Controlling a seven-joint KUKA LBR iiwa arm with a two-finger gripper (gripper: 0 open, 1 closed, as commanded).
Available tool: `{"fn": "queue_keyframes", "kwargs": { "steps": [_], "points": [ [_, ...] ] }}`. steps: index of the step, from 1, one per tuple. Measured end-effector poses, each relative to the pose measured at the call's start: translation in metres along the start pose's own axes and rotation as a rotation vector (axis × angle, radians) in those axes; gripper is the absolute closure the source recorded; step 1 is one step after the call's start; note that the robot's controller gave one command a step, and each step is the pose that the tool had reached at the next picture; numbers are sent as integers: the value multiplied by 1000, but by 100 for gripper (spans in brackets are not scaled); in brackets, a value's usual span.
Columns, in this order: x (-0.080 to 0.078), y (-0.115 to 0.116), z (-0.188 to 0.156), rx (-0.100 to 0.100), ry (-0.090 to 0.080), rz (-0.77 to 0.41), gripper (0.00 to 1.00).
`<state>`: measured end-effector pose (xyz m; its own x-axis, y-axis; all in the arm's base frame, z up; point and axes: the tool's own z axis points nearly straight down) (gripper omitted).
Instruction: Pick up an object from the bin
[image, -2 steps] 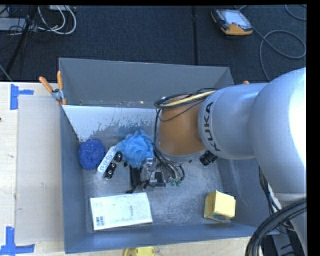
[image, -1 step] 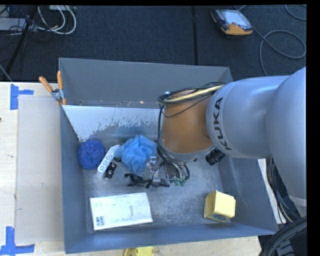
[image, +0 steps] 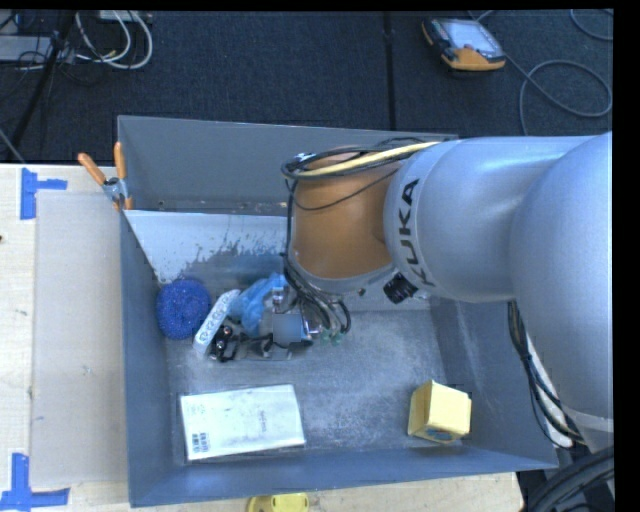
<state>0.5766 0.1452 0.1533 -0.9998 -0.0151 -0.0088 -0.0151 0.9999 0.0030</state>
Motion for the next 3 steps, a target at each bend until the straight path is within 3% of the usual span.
{"fn": "queue_keyframes", "kwargs": {
  "steps": [1,2,3],
  "points": [
    [17,-16,-21,3,24,-4,100],
    [1,-11,-82,6,10,39,100],
    [15,-22,-88,4,12,3,0]
  ]
}}
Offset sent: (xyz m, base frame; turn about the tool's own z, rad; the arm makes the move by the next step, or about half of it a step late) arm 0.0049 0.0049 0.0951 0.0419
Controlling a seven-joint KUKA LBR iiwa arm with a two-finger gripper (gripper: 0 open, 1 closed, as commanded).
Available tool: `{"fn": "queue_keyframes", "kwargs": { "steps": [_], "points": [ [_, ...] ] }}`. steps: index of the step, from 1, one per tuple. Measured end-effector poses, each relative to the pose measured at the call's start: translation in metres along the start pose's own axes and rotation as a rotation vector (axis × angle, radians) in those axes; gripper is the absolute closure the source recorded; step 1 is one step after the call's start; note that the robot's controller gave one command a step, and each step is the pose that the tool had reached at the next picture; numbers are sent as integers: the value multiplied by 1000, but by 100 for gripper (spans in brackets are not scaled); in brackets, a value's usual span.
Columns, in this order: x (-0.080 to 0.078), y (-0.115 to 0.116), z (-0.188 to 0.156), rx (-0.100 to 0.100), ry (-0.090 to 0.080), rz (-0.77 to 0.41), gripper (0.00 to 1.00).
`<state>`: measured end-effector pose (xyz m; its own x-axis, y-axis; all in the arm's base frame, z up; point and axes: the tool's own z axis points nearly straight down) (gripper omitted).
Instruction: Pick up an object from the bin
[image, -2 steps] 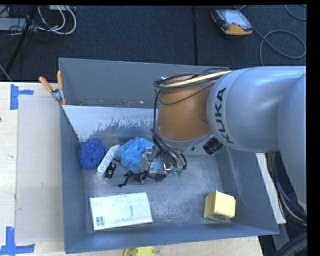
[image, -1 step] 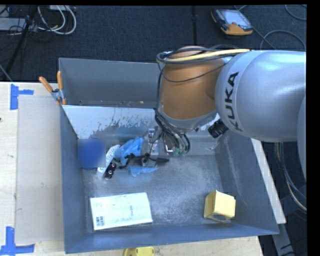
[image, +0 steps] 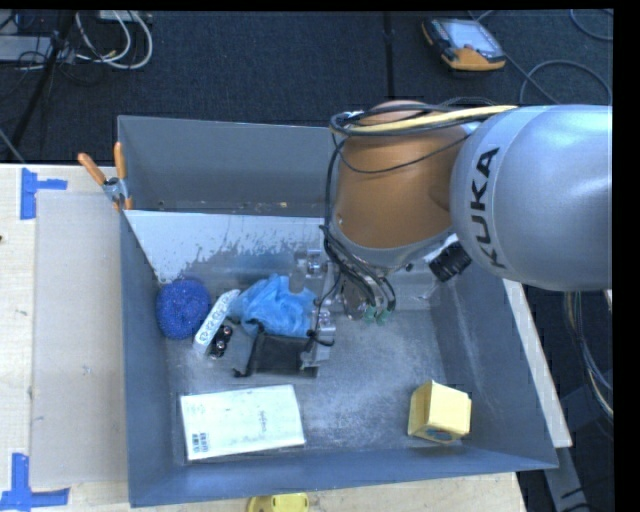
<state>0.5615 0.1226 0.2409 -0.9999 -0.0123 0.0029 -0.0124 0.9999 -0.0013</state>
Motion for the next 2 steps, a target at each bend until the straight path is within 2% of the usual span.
{"fn": "queue_keyframes", "kwargs": {
  "steps": [1,2],
  "points": [
    [0,1,0,-1,-1,-1,0],
    [6,0,40,-3,-10,-4,0]
  ]
}}
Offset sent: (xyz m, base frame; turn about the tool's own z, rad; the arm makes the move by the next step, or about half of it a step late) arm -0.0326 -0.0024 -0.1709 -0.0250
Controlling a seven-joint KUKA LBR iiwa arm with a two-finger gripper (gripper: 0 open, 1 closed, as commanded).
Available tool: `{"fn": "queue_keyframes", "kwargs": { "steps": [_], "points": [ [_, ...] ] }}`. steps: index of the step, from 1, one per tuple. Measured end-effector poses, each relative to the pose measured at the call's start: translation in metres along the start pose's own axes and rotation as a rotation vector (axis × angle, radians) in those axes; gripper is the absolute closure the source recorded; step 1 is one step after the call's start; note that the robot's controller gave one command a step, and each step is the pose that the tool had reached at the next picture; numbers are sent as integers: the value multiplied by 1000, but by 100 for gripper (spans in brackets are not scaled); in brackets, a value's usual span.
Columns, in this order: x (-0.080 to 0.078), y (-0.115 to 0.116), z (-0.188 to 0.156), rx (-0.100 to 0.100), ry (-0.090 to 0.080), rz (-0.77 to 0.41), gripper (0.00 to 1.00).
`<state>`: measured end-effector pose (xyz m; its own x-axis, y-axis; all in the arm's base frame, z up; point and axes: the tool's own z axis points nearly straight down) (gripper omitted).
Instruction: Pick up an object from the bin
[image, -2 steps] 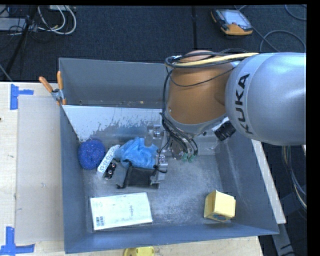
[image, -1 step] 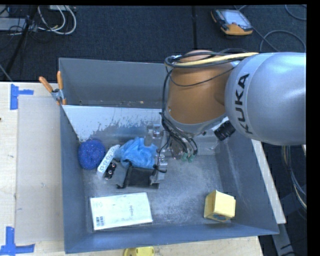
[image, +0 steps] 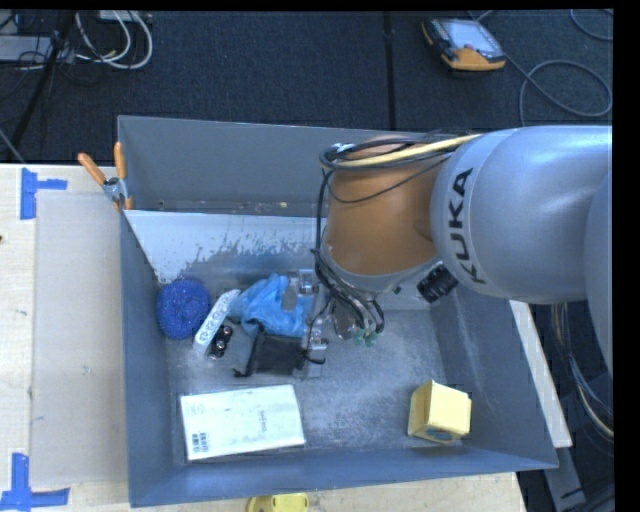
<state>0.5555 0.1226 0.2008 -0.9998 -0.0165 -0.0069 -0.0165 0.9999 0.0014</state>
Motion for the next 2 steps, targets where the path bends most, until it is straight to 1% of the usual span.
{"fn": "queue_keyframes", "kwargs": {
  "steps": [1,2],
  "points": [
    [2,9,55,1,6,-143,0],
    [-45,13,98,-1,8,-212,100]
  ]
}}
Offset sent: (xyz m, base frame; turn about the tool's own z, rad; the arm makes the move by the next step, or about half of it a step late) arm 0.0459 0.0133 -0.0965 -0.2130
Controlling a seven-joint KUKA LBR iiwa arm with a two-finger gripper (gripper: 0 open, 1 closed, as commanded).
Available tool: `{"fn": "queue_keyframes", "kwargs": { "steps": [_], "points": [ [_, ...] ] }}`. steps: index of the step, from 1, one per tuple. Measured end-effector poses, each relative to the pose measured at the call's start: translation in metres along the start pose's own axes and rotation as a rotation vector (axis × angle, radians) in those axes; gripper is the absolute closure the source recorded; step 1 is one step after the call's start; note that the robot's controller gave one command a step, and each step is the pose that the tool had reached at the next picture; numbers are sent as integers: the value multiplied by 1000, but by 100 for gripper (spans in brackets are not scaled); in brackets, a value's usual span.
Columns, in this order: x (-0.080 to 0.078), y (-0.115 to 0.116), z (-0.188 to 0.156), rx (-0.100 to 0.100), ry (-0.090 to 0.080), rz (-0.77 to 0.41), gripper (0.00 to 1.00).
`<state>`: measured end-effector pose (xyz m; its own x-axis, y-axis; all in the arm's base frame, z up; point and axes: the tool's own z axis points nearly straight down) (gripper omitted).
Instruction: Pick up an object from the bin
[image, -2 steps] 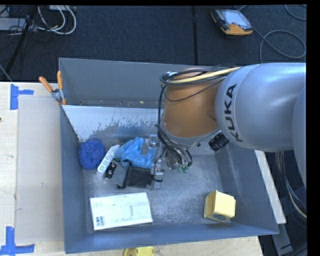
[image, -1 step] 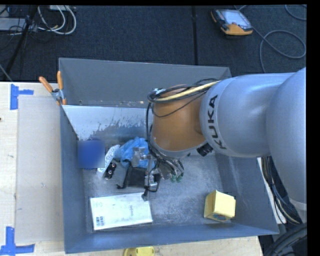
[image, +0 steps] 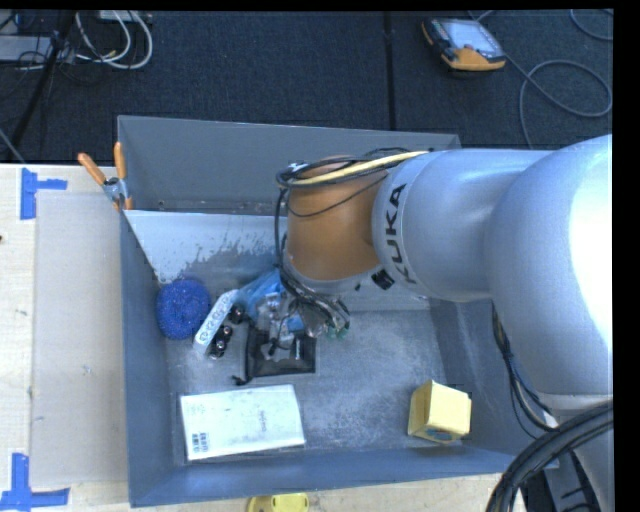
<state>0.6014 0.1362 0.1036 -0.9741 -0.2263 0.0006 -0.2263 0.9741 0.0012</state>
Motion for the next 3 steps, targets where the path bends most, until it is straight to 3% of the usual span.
{"fn": "queue_keyframes", "kwargs": {
  "steps": [2,3],
  "points": [
    [0,0,-2,0,3,-1,100],
    [1,-6,-39,1,-9,-25,100]
  ]
}}
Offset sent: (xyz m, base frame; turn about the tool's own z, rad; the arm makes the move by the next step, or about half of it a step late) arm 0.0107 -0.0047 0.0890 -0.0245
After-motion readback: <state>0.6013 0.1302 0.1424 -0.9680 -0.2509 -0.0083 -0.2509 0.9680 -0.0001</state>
